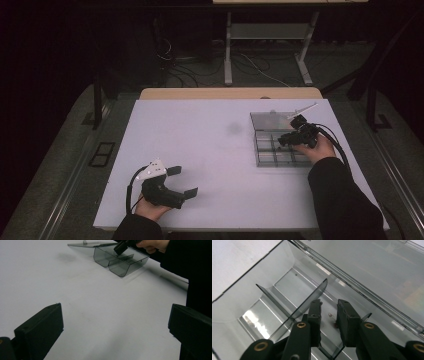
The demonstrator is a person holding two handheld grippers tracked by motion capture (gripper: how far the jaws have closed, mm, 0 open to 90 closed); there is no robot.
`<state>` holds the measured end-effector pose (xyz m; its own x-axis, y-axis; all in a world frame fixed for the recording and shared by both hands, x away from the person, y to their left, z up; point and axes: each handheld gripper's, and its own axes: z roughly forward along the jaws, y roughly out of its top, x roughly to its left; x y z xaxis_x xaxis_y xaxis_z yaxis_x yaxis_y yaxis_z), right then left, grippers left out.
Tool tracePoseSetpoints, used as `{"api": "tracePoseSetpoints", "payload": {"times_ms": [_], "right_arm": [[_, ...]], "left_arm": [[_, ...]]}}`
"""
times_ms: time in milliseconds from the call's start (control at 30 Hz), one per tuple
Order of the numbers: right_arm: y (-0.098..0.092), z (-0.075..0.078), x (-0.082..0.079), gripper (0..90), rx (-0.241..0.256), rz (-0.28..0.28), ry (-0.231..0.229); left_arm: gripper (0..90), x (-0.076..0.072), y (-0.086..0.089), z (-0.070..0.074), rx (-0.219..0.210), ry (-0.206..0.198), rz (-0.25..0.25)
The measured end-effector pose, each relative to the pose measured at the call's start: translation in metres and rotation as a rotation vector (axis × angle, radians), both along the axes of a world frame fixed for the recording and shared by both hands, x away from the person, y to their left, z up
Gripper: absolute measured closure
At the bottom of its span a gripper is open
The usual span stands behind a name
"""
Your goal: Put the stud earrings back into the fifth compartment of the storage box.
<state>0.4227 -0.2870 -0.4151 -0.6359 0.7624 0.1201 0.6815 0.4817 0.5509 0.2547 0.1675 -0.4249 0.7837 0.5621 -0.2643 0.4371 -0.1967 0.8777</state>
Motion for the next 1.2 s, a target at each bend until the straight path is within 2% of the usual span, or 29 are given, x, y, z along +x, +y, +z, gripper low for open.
{"api": "tracePoseSetpoints", "payload": {"times_ms": [167,267,500,633,767,833,1200], "right_arm": [[-0.001,0.006,-0.005,65.8,0.008,-0.005,-0.011],[-0.003,0.012,-0.011,59.1,0.026,-0.010,-0.020],[-0.007,0.028,-0.030,33.0,0.037,-0.034,-0.051],[-0.009,0.036,-0.041,17.8,0.064,-0.041,-0.060],[-0.011,0.044,-0.055,9.4,0.123,-0.030,-0.077],[-0.011,0.048,-0.064,0.6,0.150,-0.017,-0.088],[-0.002,0.050,-0.103,0.3,0.187,0.024,-0.127]], "left_arm": [[0.0,0.000,0.000,0.000,-0.001,-0.002,-0.002],[0.0,0.000,0.000,0.000,-0.002,-0.001,-0.002],[0.0,-0.001,-0.001,0.000,-0.002,-0.003,-0.004],[0.0,-0.001,0.000,0.001,-0.006,-0.001,0.001],[0.0,-0.001,-0.001,0.000,-0.005,-0.001,-0.002],[0.0,-0.001,-0.001,0.000,-0.005,-0.002,-0.003],[0.0,-0.001,-0.001,0.000,-0.005,-0.002,-0.001]]}}
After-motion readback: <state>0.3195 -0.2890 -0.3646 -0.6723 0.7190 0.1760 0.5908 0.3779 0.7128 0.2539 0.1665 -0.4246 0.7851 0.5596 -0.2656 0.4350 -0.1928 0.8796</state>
